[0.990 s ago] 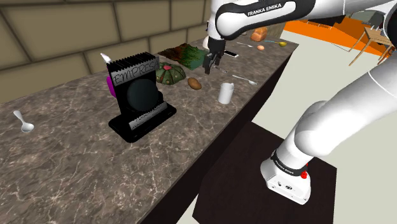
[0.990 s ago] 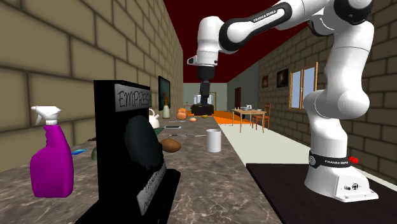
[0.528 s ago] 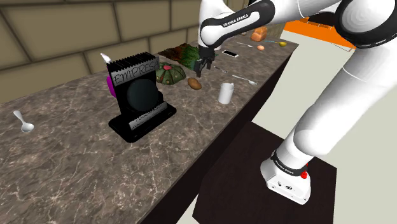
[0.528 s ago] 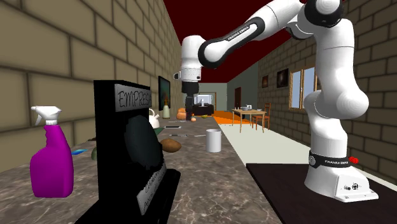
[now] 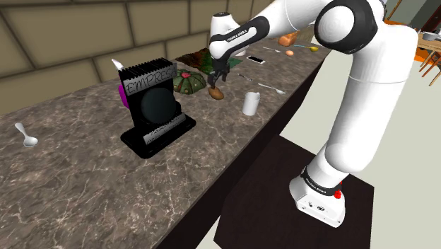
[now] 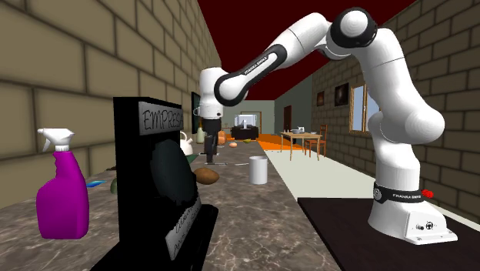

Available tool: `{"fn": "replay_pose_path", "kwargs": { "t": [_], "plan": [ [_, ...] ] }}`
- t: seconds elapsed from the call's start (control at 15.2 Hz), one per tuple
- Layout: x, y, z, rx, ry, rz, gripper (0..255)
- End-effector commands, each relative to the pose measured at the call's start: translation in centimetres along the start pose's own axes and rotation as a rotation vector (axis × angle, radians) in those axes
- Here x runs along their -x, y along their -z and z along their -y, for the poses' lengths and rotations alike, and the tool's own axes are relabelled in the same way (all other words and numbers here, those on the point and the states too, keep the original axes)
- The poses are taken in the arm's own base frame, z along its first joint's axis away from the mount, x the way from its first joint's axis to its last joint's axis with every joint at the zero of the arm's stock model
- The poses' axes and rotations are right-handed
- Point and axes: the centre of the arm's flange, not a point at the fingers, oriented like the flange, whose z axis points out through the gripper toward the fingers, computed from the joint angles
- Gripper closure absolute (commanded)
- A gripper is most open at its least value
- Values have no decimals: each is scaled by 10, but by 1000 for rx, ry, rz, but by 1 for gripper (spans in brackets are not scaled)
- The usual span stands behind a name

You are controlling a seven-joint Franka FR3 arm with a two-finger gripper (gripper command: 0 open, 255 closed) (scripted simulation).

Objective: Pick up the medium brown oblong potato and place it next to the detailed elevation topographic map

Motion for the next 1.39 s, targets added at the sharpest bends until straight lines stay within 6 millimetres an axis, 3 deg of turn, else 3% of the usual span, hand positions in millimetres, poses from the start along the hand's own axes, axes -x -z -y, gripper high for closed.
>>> {"fn": "replay_pose_path", "kwargs": {
  "t": [0.0, 0.13, 0.66, 1.19, 1.25, 1.32],
  "plan": [
    [-18, -19, -5, 1, -12, 6, 0],
    [-36, -38, -12, 1, -25, 13, 0],
    [-36, -79, -13, 1, -25, 13, 0],
    [-36, -79, -13, 1, -25, 13, 0],
    [-36, -79, -13, 1, -25, 13, 255],
    [-36, -79, -13, 1, -25, 13, 255]
  ]
}}
